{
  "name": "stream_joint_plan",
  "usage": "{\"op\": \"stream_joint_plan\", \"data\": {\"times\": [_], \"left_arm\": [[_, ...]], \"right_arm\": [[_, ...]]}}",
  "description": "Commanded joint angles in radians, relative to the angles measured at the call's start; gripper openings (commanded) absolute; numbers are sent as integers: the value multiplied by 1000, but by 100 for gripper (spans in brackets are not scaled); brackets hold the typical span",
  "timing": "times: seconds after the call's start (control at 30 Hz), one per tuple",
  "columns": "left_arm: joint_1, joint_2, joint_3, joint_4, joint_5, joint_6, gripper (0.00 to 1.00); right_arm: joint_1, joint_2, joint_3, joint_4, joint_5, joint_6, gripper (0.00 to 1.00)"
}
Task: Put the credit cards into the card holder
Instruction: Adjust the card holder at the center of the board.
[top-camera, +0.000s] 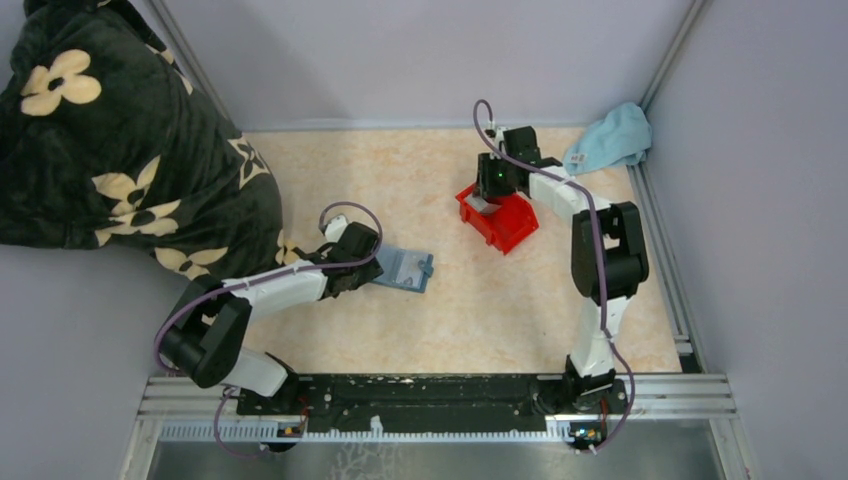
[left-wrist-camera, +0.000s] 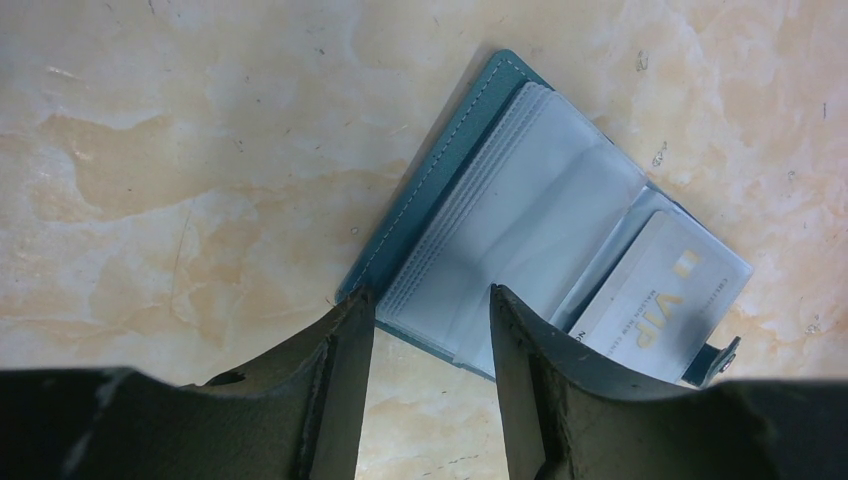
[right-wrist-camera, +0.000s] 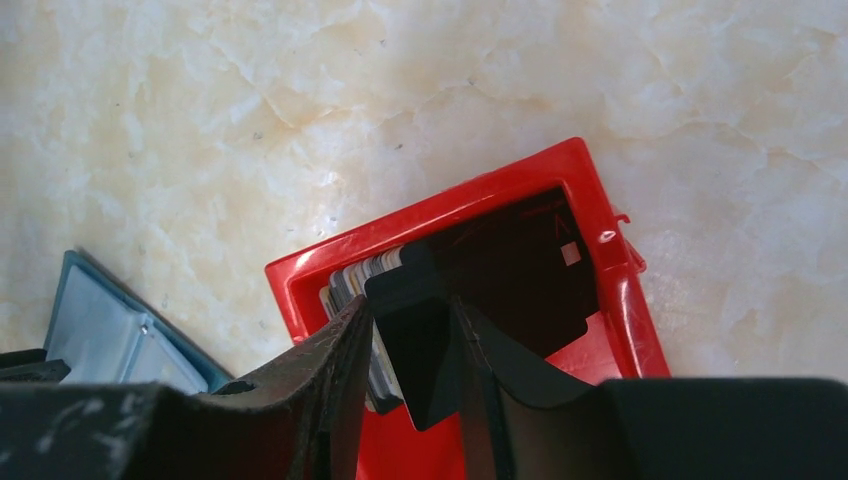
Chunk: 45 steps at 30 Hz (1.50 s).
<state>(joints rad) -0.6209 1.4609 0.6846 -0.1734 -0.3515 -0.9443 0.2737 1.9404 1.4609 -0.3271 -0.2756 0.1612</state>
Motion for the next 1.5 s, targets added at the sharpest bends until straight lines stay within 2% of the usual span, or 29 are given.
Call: {"op": "stream_joint_plan", "data": {"times": [0.0, 0.27, 0.5, 0.7, 1.0, 1.13, 1.33, 1.4, 1.47], "left_arm": [[3, 33, 2, -20, 43, 4, 53], [3, 31, 7, -22, 47, 2, 53], [3, 17, 11, -21, 54, 0, 53], [3, -5, 29, -44, 51, -7, 53], [3, -59, 83, -105, -4, 2, 56], [2, -92, 107, -138, -23, 5, 56], [2, -182, 127, -173, -37, 10, 57], [3, -223, 130, -167, -16, 19, 57], [2, -272, 120, -129, 40, 41, 57]], "right_arm": [[25, -92, -8, -4, 6, 14, 34], [47, -128, -8, -35, 76, 0, 22], [99, -169, -31, -68, 258, -71, 14], [130, -201, -69, -57, 428, -111, 1], [180, -310, -160, 1, 707, -125, 0], [200, -397, -209, 45, 771, -135, 0], [246, -541, -234, 32, 803, -126, 0], [256, -603, -247, 15, 758, -89, 0], [257, -672, -267, 6, 631, -40, 0]]}}
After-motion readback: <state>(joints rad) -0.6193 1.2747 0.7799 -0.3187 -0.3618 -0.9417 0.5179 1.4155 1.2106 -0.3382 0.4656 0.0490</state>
